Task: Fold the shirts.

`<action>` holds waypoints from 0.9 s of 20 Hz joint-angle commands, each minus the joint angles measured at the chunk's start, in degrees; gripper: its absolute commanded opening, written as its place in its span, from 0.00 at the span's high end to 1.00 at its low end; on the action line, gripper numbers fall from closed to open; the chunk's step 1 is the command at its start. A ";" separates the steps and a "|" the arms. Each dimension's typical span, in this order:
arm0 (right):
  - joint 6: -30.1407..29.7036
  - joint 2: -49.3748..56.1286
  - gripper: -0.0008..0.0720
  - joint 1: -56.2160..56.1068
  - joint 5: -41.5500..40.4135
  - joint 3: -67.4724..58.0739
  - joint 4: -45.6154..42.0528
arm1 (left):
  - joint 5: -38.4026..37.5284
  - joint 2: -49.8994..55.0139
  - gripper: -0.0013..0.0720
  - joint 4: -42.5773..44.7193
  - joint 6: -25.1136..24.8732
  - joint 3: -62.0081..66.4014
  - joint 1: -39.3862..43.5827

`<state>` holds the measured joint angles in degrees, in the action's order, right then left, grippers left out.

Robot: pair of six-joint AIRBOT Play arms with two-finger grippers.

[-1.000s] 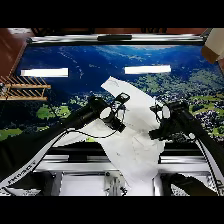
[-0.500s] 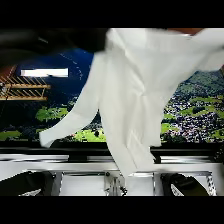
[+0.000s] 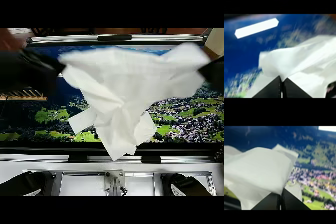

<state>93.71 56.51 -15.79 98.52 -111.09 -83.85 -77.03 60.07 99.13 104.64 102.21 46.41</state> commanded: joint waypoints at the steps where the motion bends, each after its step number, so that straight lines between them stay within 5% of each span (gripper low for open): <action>1: 2.43 7.61 0.90 -0.04 7.80 5.49 7.45 | -5.90 1.75 0.92 -1.55 3.17 -14.27 0.15; 7: -0.81 18.64 0.90 -4.68 2.95 27.19 2.97 | 13.49 7.65 0.92 -7.76 9.73 -32.65 0.09; 12: -1.29 22.40 0.90 -7.28 -2.25 29.77 0.79 | 14.08 11.04 0.91 -7.45 9.01 -33.20 -1.38; 13: -1.25 22.23 0.90 -7.28 -2.51 29.46 0.81 | 14.05 11.06 0.79 -7.48 8.96 -33.20 -2.05; 15: -1.11 21.94 0.90 -7.30 -2.89 29.24 1.07 | 13.66 11.06 0.20 -7.50 7.58 -33.14 -3.72; 16: -0.90 21.84 0.90 -7.30 -3.06 29.24 1.05 | 12.44 11.06 0.12 -7.50 6.67 -32.76 -4.68; 18: -0.26 21.84 0.90 -7.30 -3.32 29.24 1.09 | 5.97 11.04 0.12 -7.19 0.13 -30.29 -7.65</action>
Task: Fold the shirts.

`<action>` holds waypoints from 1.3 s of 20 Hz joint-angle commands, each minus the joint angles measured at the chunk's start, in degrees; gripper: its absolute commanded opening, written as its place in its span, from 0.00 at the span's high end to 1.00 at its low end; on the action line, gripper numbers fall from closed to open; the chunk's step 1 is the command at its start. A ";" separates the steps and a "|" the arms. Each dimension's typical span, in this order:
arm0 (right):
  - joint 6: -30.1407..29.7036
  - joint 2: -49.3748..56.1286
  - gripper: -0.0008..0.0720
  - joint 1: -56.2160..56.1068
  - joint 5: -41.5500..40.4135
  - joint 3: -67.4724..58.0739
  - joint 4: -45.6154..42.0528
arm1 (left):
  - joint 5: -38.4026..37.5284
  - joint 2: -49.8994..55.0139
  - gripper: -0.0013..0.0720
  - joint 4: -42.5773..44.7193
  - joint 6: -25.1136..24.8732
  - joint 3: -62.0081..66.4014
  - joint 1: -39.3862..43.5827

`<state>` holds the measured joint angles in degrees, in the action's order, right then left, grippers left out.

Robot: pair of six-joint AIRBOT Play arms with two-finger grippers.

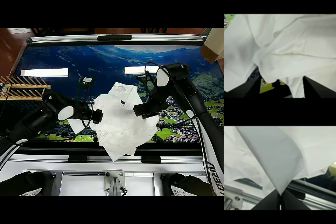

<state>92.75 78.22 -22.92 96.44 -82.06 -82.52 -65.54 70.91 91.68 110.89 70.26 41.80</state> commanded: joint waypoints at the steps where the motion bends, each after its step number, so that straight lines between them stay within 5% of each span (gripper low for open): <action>1: 1.01 0.13 0.90 -0.17 -1.36 0.22 -0.04 | -9.99 0.20 0.12 2.10 -9.42 3.67 -4.98; 4: 1.07 0.13 0.90 -0.17 -0.44 0.22 0.17 | -21.03 -0.28 0.16 17.81 -14.38 10.12 -12.76; 7: 1.33 0.13 0.90 -0.17 1.55 0.22 0.17 | -22.53 -0.66 0.16 28.04 -16.02 11.37 -26.14; 12: 1.70 0.13 0.90 -0.17 3.89 0.24 0.15 | -16.00 -0.55 0.13 20.85 -15.19 11.13 -54.55; 16: 1.75 0.13 0.90 -0.15 3.65 0.22 0.09 | -15.10 0.79 0.14 20.17 -35.76 10.97 -68.65; 17: 2.05 0.13 0.90 -0.15 3.65 0.22 0.09 | -13.16 1.42 0.16 18.95 -34.75 10.97 -71.38; 19: 3.78 0.13 0.90 -0.17 3.61 0.24 0.11 | -7.93 3.34 0.28 18.62 -31.76 11.02 -74.44; 22: 5.49 0.13 0.90 -0.17 3.45 0.24 0.11 | -4.81 8.55 0.12 18.62 -33.77 10.99 -76.17; 26: 9.53 0.13 0.90 -0.17 3.54 0.24 0.20 | -1.38 15.82 0.14 18.67 -41.20 10.99 -77.26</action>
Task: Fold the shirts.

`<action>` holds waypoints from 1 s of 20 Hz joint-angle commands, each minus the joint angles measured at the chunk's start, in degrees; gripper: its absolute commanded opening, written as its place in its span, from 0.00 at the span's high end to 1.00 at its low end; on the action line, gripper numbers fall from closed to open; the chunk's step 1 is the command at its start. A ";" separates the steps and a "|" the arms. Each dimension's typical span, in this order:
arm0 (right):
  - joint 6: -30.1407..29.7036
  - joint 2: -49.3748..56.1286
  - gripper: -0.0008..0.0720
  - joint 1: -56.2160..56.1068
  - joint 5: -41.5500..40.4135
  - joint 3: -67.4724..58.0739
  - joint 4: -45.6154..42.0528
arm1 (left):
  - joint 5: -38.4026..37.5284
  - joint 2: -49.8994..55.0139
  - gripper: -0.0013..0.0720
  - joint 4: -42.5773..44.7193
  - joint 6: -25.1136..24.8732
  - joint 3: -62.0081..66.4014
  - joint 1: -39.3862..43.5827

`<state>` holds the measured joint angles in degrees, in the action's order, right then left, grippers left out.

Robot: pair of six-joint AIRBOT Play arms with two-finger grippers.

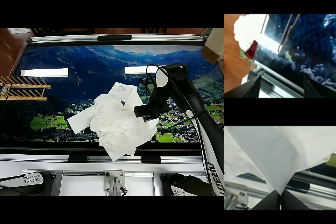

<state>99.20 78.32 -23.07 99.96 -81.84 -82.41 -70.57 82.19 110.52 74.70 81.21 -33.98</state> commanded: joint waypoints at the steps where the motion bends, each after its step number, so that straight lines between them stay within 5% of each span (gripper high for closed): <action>1: 3.65 0.02 0.90 -0.02 -0.07 0.02 0.07 | 5.18 5.99 0.15 -0.22 -6.16 0.04 -1.70; 15: 6.93 0.02 0.90 -0.02 1.62 0.02 2.60 | 16.48 18.36 0.16 -0.20 -8.07 0.07 -4.50; 20: 7.74 0.02 0.90 -0.02 1.60 0.00 2.58 | 15.96 18.73 0.46 -2.67 -8.04 0.00 -4.59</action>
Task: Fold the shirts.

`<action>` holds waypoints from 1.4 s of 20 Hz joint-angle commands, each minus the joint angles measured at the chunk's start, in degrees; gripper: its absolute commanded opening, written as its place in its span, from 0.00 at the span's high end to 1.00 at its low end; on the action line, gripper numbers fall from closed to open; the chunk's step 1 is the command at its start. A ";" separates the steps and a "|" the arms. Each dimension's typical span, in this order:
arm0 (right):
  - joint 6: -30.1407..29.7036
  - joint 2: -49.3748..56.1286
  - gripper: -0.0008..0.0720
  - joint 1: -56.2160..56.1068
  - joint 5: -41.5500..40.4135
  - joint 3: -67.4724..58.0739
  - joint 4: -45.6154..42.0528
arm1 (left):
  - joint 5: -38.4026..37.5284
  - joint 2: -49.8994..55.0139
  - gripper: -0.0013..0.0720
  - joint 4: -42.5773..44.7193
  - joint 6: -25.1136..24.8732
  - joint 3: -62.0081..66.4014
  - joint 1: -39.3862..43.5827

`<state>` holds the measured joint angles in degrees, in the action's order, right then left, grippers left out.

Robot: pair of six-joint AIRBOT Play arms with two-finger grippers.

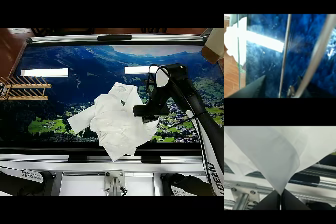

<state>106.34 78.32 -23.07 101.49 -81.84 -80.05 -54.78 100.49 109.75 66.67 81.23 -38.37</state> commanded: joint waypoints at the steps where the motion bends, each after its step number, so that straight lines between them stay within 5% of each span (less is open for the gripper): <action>1: 0.59 0.02 0.90 -0.02 0.07 0.00 0.20 | -0.37 0.68 0.50 -3.08 0.00 -0.02 -0.17; 9: 0.59 0.02 0.90 -0.02 1.25 0.00 0.46 | -3.76 1.60 0.56 -7.78 0.00 -0.98 -1.07; 10: 0.59 0.02 0.90 -0.02 1.20 0.00 0.44 | -3.78 1.51 0.74 -7.80 0.02 -0.96 -1.25; 12: 0.61 0.02 0.90 -0.02 1.22 0.02 0.48 | -3.78 1.33 0.93 -7.80 0.04 -0.96 -1.25; 28: -1.66 -0.04 0.90 0.00 -0.02 0.00 -0.79 | -1.64 -17.92 0.93 -8.07 10.45 -0.92 1.64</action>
<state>105.23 78.32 -23.07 101.51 -81.84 -80.16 -56.31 87.35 102.04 74.54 80.27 -37.71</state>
